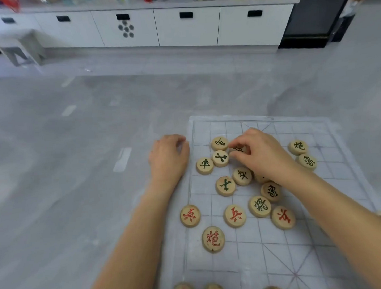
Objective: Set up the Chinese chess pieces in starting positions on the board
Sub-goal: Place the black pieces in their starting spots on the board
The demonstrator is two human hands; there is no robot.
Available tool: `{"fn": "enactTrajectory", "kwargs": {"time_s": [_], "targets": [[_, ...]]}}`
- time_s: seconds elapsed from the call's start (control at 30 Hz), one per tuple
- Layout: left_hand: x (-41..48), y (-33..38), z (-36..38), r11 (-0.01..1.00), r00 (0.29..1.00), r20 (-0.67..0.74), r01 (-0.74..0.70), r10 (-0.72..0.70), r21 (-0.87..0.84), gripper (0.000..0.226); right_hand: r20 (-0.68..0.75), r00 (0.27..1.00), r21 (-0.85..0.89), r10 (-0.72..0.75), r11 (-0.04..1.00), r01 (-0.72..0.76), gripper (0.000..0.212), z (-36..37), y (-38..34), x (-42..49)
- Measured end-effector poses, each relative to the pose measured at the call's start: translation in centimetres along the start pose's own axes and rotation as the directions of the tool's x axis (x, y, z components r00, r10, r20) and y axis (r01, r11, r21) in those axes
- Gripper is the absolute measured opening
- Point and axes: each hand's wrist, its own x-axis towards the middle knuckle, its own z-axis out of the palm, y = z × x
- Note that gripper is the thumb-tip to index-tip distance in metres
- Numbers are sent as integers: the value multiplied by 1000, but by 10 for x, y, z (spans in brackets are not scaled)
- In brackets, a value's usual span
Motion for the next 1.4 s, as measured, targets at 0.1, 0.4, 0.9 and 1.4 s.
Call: {"fn": "enactTrajectory", "kwargs": {"time_s": [0.1, 0.4, 0.9, 1.4], "targets": [[2, 1, 3, 998, 999, -53, 9, -12, -66, 19, 57, 996, 32, -66, 997, 65, 30, 8, -6, -1], [7, 5, 4, 960, 995, -100, -10, -18, -279, 13, 76, 969, -153, -233, 958, 243, 41, 29, -39, 31], [9, 4, 3, 954, 995, -78, 35, -61, -299, 13, 0, 1000, -145, -8, 989, 8, 38, 51, -28, 137], [9, -3, 9, 992, 997, -10, -75, 74, -105, 19, 308, 943, -118, 122, 989, -90, 49, -11, -2, 51]]}}
